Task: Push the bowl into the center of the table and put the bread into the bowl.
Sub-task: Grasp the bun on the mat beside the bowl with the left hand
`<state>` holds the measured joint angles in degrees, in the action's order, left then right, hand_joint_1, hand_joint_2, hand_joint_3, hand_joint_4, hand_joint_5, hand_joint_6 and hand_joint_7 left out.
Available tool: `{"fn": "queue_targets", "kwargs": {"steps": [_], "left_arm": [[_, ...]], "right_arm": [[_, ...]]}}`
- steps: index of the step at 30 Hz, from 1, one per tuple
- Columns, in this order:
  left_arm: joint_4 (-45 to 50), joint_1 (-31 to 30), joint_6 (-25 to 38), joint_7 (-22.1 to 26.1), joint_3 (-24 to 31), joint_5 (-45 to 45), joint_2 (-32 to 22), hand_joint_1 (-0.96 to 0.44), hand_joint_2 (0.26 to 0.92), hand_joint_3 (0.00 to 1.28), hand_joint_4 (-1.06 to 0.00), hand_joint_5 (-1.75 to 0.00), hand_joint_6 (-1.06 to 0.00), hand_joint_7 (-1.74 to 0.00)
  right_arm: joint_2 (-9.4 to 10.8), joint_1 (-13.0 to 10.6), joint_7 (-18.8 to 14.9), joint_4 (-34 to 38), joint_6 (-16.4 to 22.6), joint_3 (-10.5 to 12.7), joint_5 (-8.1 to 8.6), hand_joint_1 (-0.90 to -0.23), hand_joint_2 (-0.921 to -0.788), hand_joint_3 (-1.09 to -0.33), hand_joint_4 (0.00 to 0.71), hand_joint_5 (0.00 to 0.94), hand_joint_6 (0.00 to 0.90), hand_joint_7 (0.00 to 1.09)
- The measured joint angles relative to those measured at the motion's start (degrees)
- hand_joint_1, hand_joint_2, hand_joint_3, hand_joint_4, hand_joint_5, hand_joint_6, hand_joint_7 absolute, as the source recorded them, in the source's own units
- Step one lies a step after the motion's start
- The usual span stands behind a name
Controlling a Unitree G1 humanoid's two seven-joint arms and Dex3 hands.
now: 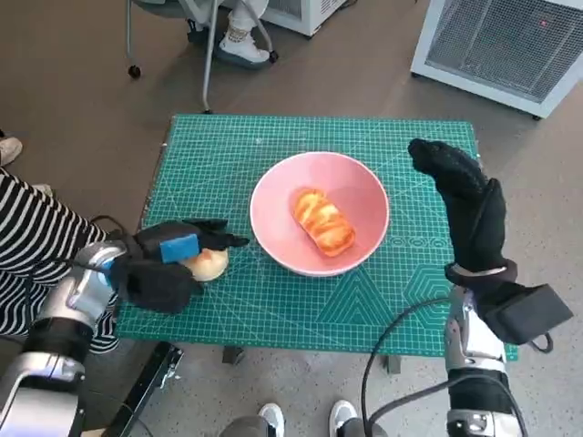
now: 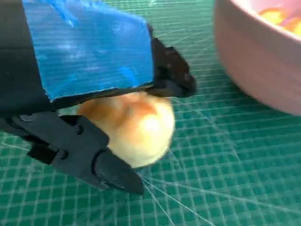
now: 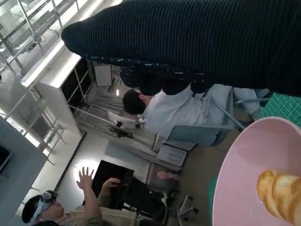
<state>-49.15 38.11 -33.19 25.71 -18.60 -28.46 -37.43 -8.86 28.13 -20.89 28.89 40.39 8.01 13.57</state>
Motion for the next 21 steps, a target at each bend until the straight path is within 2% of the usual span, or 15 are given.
{"fn": "queue_targets", "kwargs": {"steps": [2, 3, 4, 5, 7, 12, 21], "left_arm": [[-0.11, 0.42, 1.21, -0.56, -0.59, -0.75, 0.00, 0.06, 0.873, 0.05, -0.73, -0.12, -0.78, -0.18], [-0.10, 0.53, 1.99, -0.87, -0.87, -0.98, 0.01, 0.06, 0.873, 0.05, -0.73, -0.12, -0.78, -0.18], [-0.07, 0.54, 2.54, -1.14, -1.02, -1.13, 0.02, 0.04, 0.890, 0.09, -0.69, -0.51, -0.68, -0.60], [0.04, 0.53, 3.00, -1.38, -1.18, -1.23, 0.02, 0.02, 0.901, 0.12, -0.66, -0.77, -0.61, -0.85], [0.53, 0.49, 3.59, -2.08, -1.34, -1.50, 0.01, 0.01, 0.913, 0.12, -0.66, -1.04, -0.55, -1.08], [3.84, -0.53, 4.05, -2.78, -0.97, -1.80, -0.57, 0.00, 0.918, 0.12, -0.66, -1.19, -0.54, -1.21], [11.74, -3.36, 2.87, -1.80, 3.41, 2.79, -3.06, 0.00, 0.920, 0.06, -0.71, -1.16, -0.62, -1.16]], "right_arm": [[0.00, 0.00, 0.00, -0.05, -0.03, 0.03, 0.00, -0.767, -0.921, -0.781, 0.164, 0.005, 0.007, 0.58], [0.01, 0.00, 0.00, -0.09, -0.06, 0.03, 0.00, -0.767, -0.921, -0.781, 0.164, 0.005, 0.007, 0.58], [0.01, 0.00, 0.00, -0.13, -0.12, 0.02, 0.00, -0.767, -0.921, -0.781, 0.164, 0.005, 0.006, 0.58], [0.01, 0.00, 0.00, -0.14, -0.16, 0.03, 0.00, -0.766, -0.921, -0.782, 0.164, 0.005, 0.005, 0.58], [0.01, 0.00, 0.00, -0.17, -0.17, 0.03, 0.00, -0.766, -0.921, -0.782, 0.163, 0.005, 0.003, 0.58], [0.01, -0.02, -0.06, -0.20, -0.17, 0.03, -0.01, -0.766, -0.921, -0.781, 0.165, 0.005, 0.000, 0.58], [-0.01, -0.04, -0.26, -0.17, -0.17, 0.06, 0.00, -0.759, -0.921, -0.782, 0.165, 0.004, -0.001, 0.55]]}}
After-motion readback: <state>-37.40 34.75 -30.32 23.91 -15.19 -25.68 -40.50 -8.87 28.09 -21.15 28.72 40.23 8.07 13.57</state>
